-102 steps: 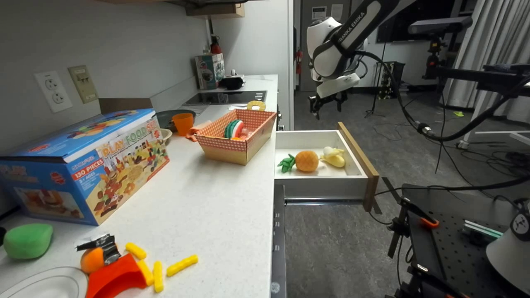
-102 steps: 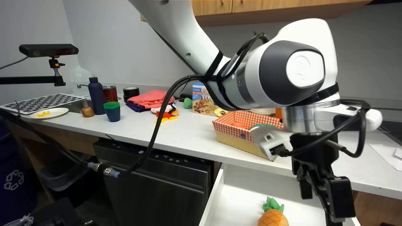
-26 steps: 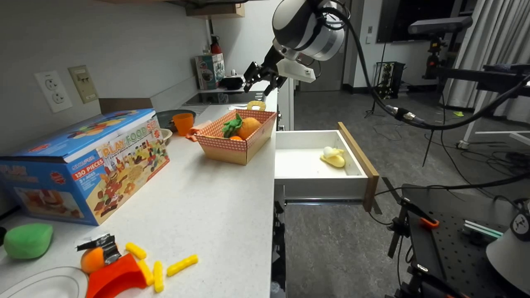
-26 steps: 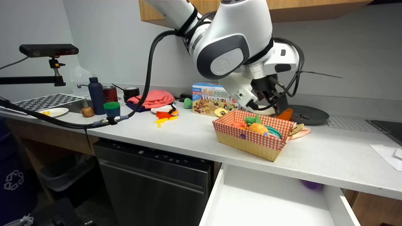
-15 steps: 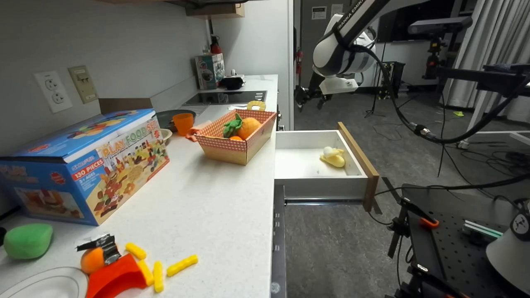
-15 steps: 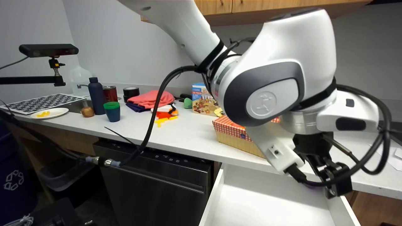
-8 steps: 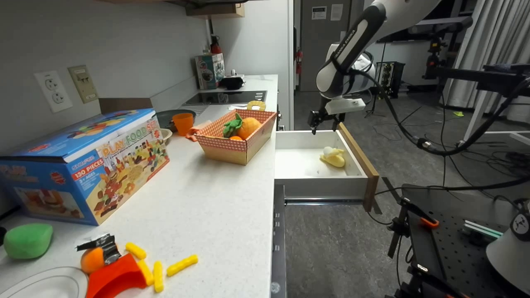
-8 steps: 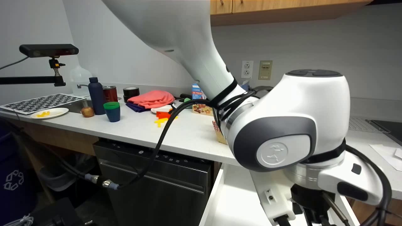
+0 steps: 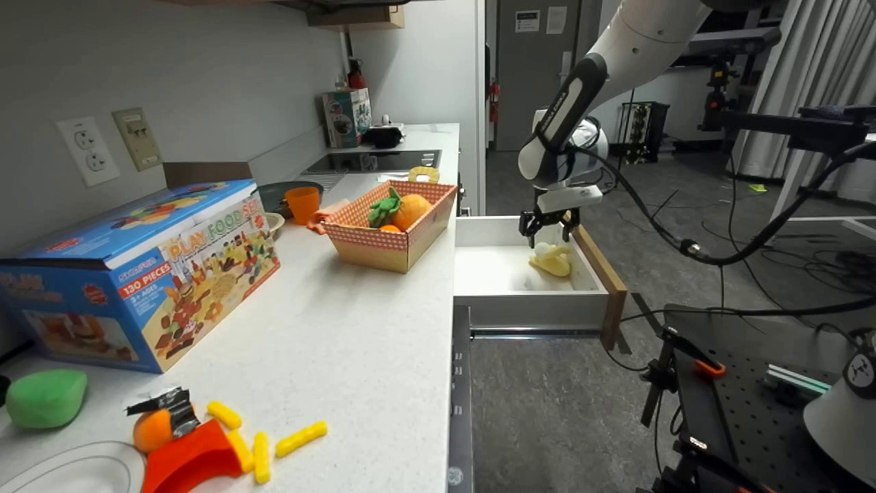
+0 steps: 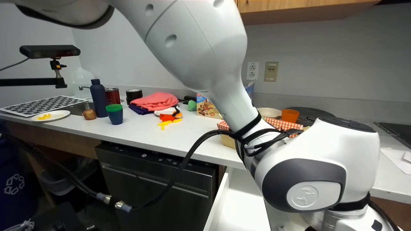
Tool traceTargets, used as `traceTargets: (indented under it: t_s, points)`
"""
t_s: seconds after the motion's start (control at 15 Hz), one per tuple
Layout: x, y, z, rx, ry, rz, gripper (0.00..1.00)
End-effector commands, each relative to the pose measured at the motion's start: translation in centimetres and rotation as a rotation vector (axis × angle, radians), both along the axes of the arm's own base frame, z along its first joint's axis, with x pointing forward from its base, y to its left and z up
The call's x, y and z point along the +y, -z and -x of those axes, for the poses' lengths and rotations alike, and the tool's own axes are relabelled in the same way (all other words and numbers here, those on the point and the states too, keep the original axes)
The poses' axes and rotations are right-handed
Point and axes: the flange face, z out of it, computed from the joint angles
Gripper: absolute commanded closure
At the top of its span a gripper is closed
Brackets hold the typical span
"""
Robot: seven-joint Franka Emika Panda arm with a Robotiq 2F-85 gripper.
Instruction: Pen the top right drawer, remove the toy pineapple and banana, put it in the fruit box and close the drawer
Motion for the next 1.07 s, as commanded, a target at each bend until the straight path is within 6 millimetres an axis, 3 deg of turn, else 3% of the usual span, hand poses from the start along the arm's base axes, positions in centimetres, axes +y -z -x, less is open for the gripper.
traceTargets:
  t_s: [0.0, 0.13, 0.2, 0.33, 0.73, 1.0]
  points:
    - [-2.0, 2.1, -1.7, 0.023, 0.045, -0.037, 0.00]
    - [-2.2, 2.4, -2.3, 0.026, 0.056, -0.056, 0.02]
    - [-2.3, 2.7, -2.5, 0.029, 0.061, -0.067, 0.24]
    - [-2.5, 3.3, -2.9, 0.034, 0.068, -0.086, 0.28]
    - [-2.9, 3.9, -3.8, 0.033, 0.085, -0.114, 0.74]
    - [-2.1, 2.2, -4.4, 0.008, 0.061, -0.100, 0.99]
